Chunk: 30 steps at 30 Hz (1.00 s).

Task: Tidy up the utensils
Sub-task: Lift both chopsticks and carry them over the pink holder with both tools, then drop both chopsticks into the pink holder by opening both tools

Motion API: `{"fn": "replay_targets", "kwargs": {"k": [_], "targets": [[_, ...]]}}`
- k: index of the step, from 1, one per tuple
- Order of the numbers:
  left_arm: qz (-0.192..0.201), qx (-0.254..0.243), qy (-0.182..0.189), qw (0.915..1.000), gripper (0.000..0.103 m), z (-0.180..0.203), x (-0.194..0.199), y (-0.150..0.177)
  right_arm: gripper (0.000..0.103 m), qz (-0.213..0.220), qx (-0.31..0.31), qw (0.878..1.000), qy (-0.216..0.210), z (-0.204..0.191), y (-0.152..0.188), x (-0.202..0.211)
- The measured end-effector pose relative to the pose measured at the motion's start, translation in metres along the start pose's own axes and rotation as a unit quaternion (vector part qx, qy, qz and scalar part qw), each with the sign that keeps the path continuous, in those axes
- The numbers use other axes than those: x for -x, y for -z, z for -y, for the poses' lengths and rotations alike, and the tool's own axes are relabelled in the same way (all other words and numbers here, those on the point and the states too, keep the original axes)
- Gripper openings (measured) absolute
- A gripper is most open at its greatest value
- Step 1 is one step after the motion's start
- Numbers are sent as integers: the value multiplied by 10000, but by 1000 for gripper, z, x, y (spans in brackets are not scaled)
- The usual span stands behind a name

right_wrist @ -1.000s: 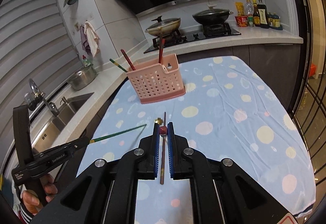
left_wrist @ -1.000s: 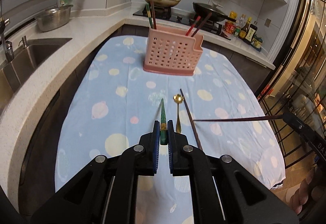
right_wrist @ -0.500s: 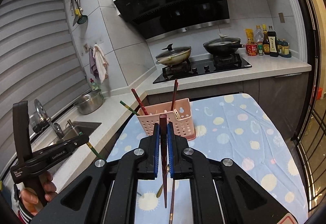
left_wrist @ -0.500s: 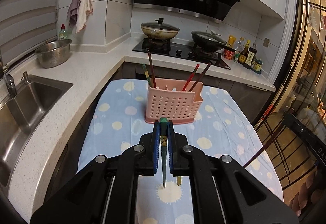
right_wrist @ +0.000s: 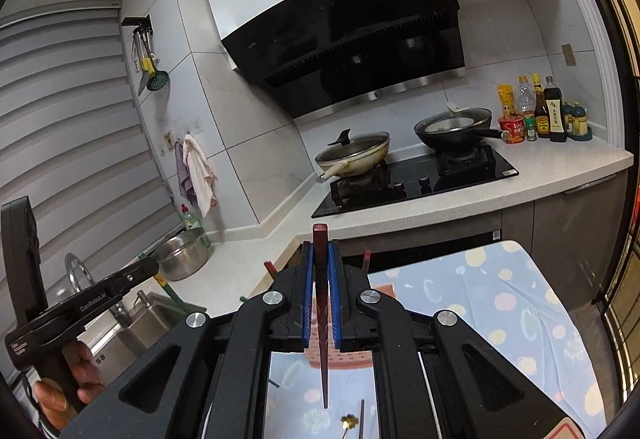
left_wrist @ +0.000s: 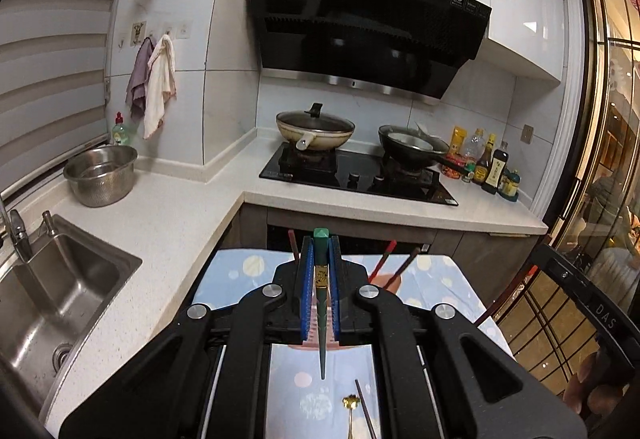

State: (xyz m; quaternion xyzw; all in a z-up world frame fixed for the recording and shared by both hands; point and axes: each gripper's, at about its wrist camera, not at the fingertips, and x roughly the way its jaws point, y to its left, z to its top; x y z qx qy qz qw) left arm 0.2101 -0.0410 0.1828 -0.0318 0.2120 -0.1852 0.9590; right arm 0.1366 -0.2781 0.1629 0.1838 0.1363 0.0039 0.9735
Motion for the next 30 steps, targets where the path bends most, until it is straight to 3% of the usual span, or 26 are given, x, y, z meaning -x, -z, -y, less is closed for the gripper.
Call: {"fn": "replay_targets", "kwargs": {"k": [6, 12, 21, 30], "targets": [[286, -44, 14, 9996, 7, 5, -27, -40, 7, 163, -22, 9999, 54, -3, -35, -48], [312, -130, -30, 9994, 7, 11, -61, -57, 7, 121, 11, 9998, 124, -5, -46, -94], [-127, -174, -111, 9997, 7, 7, -113, -36, 7, -524, 123, 9982, 250, 4, -17, -158], [-422, -140, -142, 9989, 7, 2, -138, -16, 7, -893, 236, 9949, 411, 6, 10, -184]]}}
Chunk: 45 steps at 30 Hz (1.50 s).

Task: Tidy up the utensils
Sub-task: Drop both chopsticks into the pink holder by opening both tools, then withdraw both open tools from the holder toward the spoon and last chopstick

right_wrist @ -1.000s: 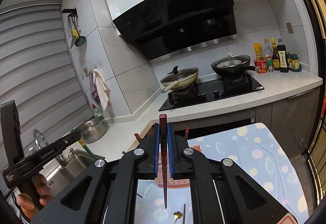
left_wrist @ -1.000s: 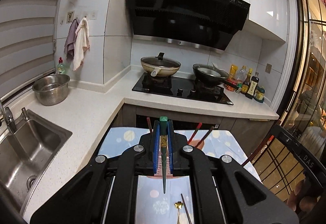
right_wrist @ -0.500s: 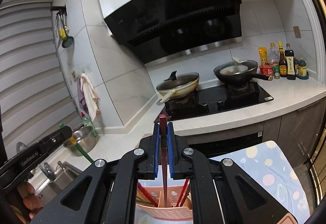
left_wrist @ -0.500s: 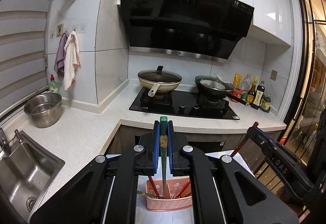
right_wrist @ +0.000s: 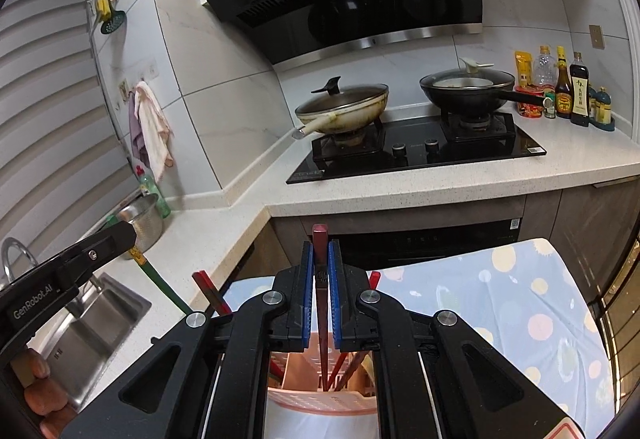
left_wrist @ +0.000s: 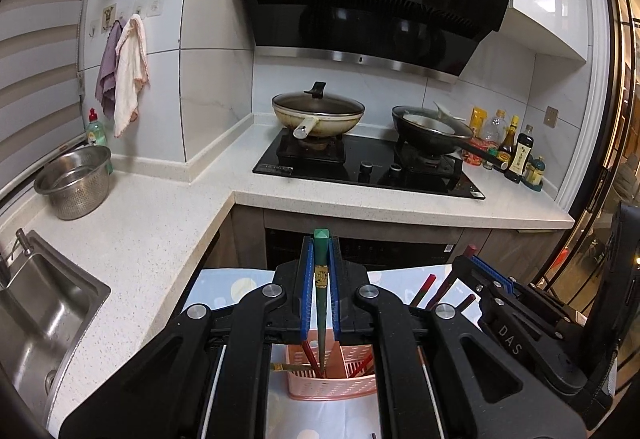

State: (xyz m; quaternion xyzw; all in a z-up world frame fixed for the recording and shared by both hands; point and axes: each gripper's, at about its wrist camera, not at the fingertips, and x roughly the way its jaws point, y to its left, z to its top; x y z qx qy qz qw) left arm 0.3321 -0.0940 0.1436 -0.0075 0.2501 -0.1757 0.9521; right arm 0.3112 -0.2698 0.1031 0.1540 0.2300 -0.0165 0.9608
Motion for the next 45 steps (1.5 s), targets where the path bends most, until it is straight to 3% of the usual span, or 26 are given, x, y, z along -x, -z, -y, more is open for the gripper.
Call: {"fn": "replay_targets", "kwargs": {"k": [3, 5, 6, 7, 8, 9, 10, 17, 30, 45], "targets": [[-61, -13, -17, 10000, 7, 0, -3, 4, 8, -47, -10, 10000, 54, 0, 2, -3], [-92, -48, -56, 9999, 7, 0, -3, 7, 14, -28, -21, 10000, 58, 0, 2, -2], [-83, -63, -126, 9999, 8, 1, -3, 8, 22, -1, -12, 10000, 78, -1, 2, -1], [-85, -79, -221, 9997, 15, 2, -2, 9, 37, 36, -10, 9999, 99, -2, 3, 1], [-78, -88, -304, 9995, 33, 2, -1, 10, 45, 85, -21, 9999, 119, -2, 3, 4], [-47, -73, -388, 9992, 43, 2, 1, 10, 54, 151, -37, 9998, 139, -2, 3, 9], [5, -63, -448, 9990, 55, 1, 4, 11, 56, 199, -35, 9997, 155, -3, 3, 13], [126, -69, -563, 9983, 74, -3, 30, 16, 65, 331, 109, 9992, 171, -12, 8, 49], [278, -211, -643, 9973, 86, 9, 92, 39, 72, 357, 61, 9993, 94, -19, 35, 119], [110, -312, -646, 9974, 93, 23, 149, 99, 73, 199, 447, 9980, 395, -26, 100, 193]]}}
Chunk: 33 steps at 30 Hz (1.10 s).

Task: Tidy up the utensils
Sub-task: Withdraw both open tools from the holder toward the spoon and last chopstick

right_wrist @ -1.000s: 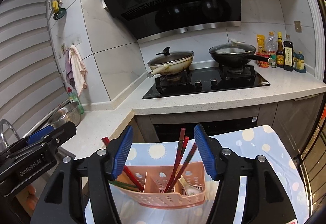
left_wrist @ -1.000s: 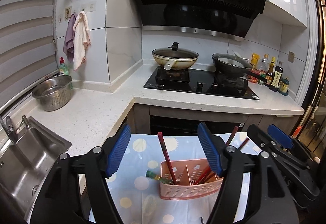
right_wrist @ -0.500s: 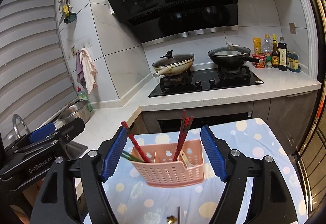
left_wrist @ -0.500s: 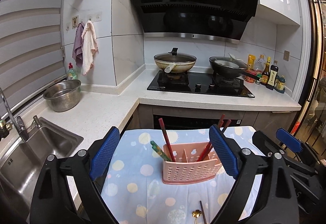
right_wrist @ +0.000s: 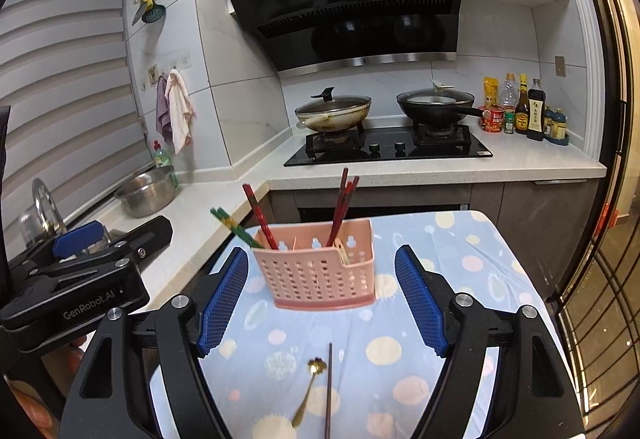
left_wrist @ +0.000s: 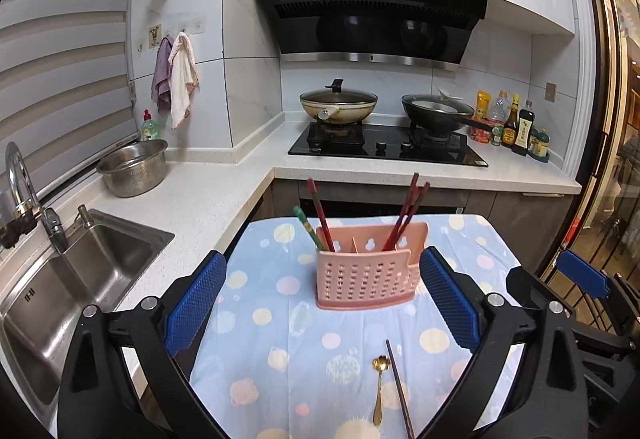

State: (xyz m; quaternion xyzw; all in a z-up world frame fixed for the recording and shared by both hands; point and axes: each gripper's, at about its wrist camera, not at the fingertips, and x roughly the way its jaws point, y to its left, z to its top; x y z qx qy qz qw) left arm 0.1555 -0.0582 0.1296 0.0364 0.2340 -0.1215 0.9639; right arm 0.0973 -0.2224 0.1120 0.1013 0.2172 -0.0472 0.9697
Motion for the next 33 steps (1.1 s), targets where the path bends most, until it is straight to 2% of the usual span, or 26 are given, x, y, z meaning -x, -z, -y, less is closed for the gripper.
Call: {"fn": "replay_targets", "kwargs": {"k": [10, 22, 33], "targets": [[-573, 89, 132, 9982, 94, 1, 4, 56, 73, -569, -101, 9983, 90, 7, 56, 10], [-1382, 112, 108, 9903, 94, 3, -10, 125, 73, -1284, -9, 9915, 198, 10, 116, 6], [-1765, 45, 37, 9843, 94, 7, -18, 162, 73, -1696, -12, 9853, 209, 15, 152, 2]]}}
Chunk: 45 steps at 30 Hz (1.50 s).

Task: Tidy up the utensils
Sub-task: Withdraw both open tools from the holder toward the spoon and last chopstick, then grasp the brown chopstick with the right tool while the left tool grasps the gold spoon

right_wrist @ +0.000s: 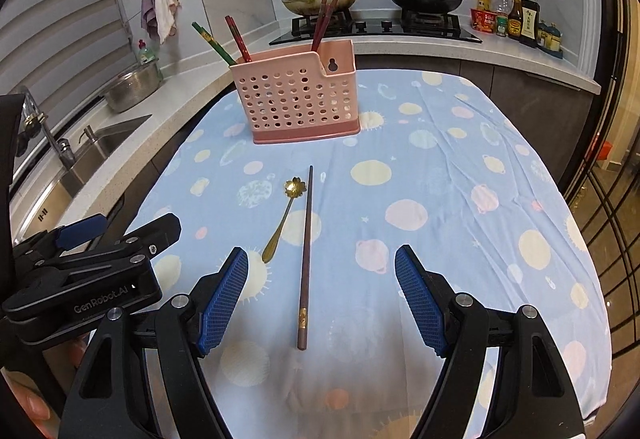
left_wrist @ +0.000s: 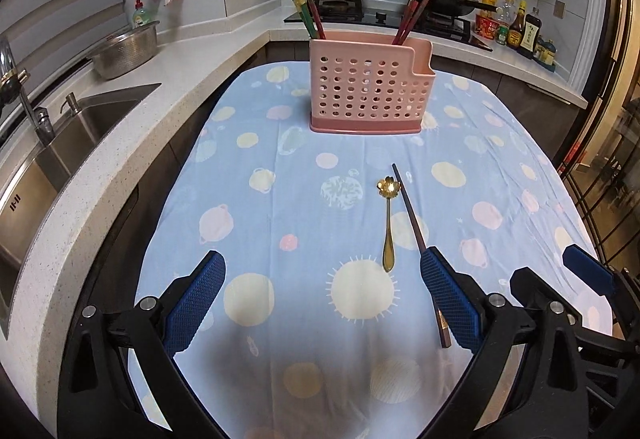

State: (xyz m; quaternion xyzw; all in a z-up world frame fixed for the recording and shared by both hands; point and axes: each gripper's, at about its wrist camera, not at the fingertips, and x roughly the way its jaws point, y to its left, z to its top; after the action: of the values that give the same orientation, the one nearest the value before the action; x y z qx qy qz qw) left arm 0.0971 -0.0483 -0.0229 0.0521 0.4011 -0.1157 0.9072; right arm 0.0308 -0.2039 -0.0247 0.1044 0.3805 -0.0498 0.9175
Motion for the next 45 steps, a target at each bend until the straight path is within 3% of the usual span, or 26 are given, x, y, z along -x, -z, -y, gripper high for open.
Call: {"fn": "replay_targets", "kwargs": {"k": [15, 27, 38, 42, 45], "targets": [[-545, 245, -295, 9978, 94, -26, -28, 33, 72, -499, 193, 9986, 15, -5, 36, -37], [-834, 380, -320, 9953, 94, -42, -44, 47, 46, -877, 445, 9951, 70, -18, 52, -72], [-925, 348, -171, 9950, 94, -41, -52, 47, 22, -962, 538, 9938, 156, -18, 56, -84], [-942, 318, -111, 9950, 94, -38, -54, 47, 7, -922, 550, 9940, 191, -15, 56, -84], [-954, 310, -51, 9949, 94, -36, -57, 45, 7, -892, 490, 9946, 222, -8, 56, -82]]}}
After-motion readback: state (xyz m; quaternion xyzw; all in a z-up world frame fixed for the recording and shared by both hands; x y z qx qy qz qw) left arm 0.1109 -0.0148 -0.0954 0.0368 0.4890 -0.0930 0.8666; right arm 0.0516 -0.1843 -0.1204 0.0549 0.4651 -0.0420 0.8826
